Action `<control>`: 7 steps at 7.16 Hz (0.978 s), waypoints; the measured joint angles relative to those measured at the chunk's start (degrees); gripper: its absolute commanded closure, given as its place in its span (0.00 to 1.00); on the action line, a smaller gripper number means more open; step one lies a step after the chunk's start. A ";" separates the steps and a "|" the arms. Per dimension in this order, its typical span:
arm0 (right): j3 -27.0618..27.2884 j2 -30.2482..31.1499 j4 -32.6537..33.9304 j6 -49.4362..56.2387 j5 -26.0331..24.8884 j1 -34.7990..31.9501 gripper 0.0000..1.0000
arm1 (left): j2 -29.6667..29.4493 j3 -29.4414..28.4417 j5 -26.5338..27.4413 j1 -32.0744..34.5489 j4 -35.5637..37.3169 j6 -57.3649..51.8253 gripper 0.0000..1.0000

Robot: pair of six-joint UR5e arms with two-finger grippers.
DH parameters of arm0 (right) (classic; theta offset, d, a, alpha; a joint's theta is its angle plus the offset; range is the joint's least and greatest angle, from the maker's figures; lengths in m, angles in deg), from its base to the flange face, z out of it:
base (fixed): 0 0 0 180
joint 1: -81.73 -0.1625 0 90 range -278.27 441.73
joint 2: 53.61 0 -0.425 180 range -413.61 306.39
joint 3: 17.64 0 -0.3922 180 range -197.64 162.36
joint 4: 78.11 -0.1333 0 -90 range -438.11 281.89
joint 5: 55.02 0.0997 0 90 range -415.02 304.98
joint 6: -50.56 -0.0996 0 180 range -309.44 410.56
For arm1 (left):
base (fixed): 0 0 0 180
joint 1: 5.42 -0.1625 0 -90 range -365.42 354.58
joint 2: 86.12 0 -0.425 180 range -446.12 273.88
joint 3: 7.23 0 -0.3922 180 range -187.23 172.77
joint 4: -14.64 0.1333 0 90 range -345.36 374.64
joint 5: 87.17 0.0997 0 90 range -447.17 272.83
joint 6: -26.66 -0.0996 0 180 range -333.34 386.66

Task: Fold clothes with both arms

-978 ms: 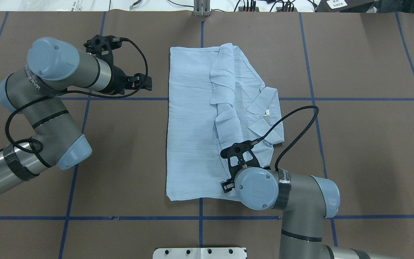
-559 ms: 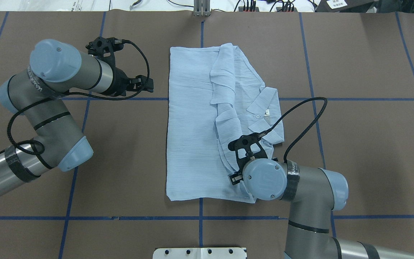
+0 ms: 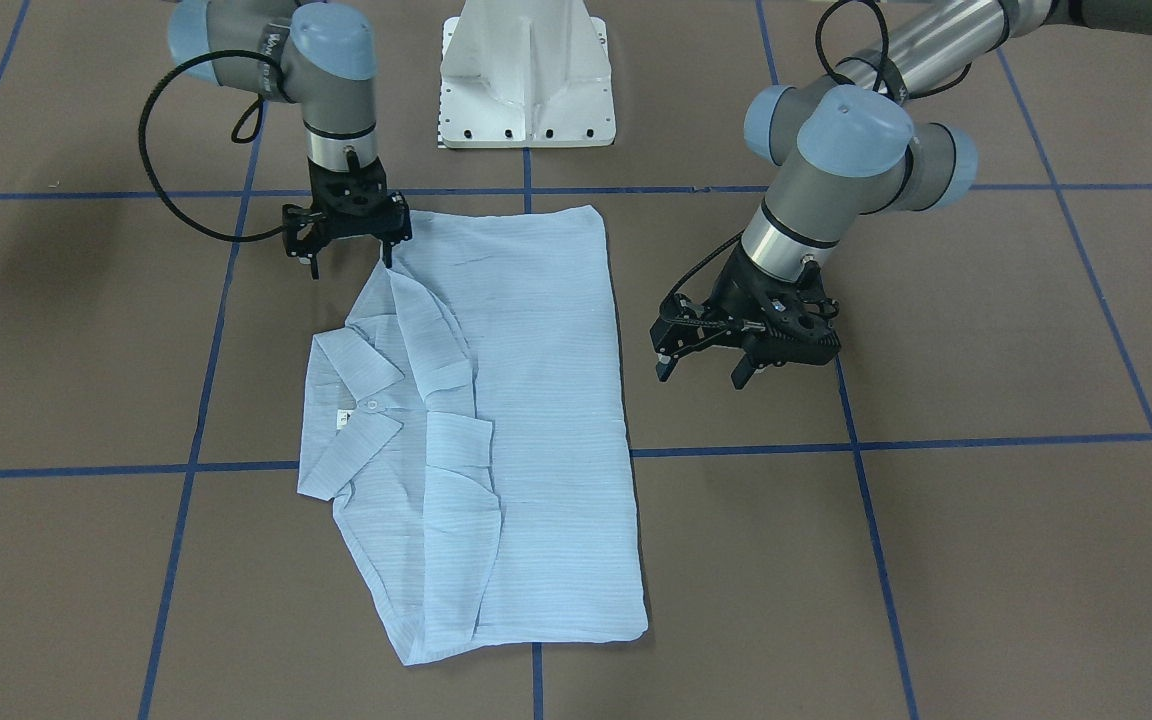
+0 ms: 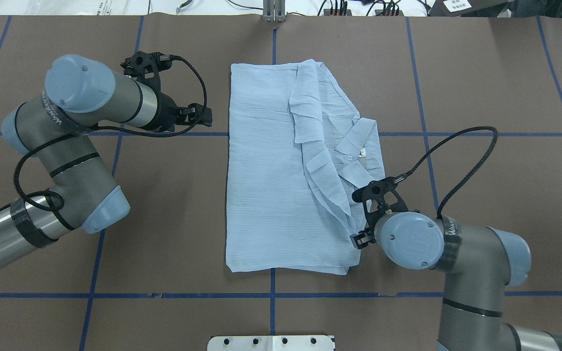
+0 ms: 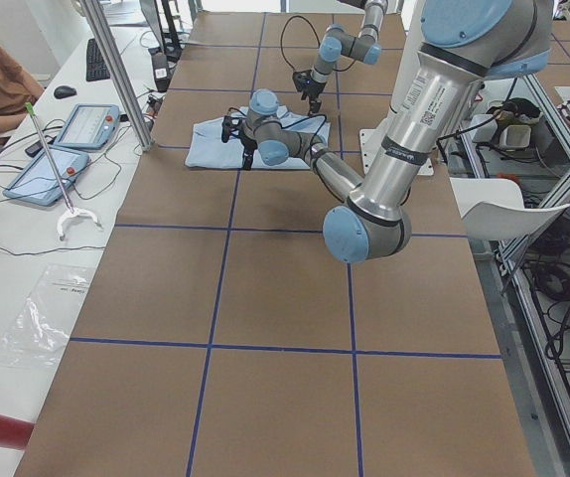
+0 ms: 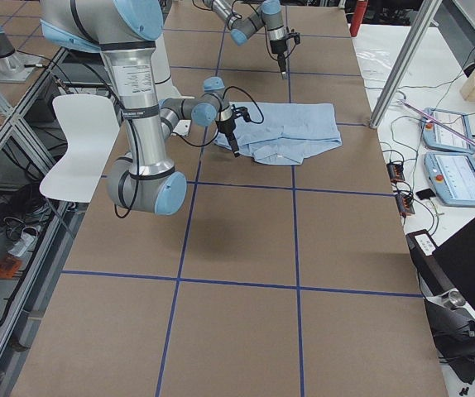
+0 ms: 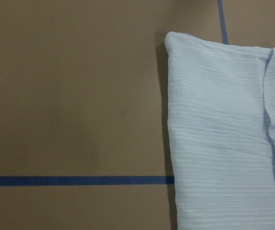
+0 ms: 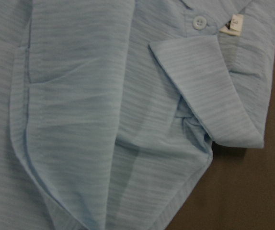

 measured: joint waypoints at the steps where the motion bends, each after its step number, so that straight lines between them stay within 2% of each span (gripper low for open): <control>1: 1.68 2.58 -0.21 0.92 0.05 -0.40 0.00 | -0.28 -0.02 0.00 -0.02 0.00 0.00 0.00; 3: 2.35 2.19 -0.50 2.58 -0.03 -1.57 0.00 | -0.50 -0.11 0.00 -0.02 0.00 -0.08 0.00; 7: -7.09 -13.15 -0.63 3.08 -0.41 -2.71 0.00 | -0.43 -0.85 -0.04 0.01 -0.06 -0.47 0.00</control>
